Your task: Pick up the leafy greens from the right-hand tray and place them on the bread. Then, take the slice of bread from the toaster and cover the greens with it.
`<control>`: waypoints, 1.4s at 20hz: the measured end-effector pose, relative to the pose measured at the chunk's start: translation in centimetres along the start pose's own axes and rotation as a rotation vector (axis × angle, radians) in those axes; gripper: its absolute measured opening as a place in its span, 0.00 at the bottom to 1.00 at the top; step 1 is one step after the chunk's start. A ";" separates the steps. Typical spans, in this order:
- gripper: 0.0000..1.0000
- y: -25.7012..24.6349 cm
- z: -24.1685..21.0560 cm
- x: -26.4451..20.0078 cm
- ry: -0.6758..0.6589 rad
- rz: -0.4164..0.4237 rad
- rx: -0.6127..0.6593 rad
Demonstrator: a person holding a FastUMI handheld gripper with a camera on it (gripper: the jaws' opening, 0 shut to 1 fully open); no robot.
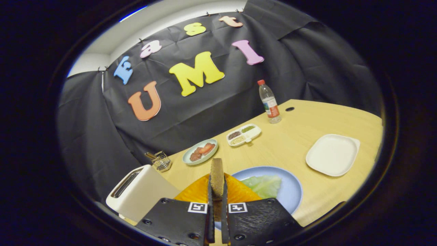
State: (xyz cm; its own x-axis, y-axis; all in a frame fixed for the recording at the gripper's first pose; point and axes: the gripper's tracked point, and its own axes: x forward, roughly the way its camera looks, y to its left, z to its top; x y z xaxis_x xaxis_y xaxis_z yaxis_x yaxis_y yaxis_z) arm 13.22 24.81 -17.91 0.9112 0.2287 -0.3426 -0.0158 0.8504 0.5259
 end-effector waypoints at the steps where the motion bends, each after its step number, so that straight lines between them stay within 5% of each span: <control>1: 0.08 -0.8 -0.1 0.1 0.003 -0.011 0.003; 8: 0.22 -4.6 -1.5 0.3 0.041 -0.061 0.018; 13: 0.43 -8.1 -1.3 -0.1 0.039 -0.122 -0.005; 16: 0.73 -9.7 0.3 -1.2 0.019 -0.159 -0.110; 22: 0.95 -9.2 7.2 -6.3 -0.078 -0.161 -0.292; 28: 0.96 -4.2 14.7 -13.6 -0.092 -0.080 -0.400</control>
State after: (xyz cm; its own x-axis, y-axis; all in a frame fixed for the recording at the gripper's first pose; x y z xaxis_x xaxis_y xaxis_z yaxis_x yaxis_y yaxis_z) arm 7.00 11.19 -3.97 0.9489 0.1265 -0.2892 -0.0855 0.9849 0.1503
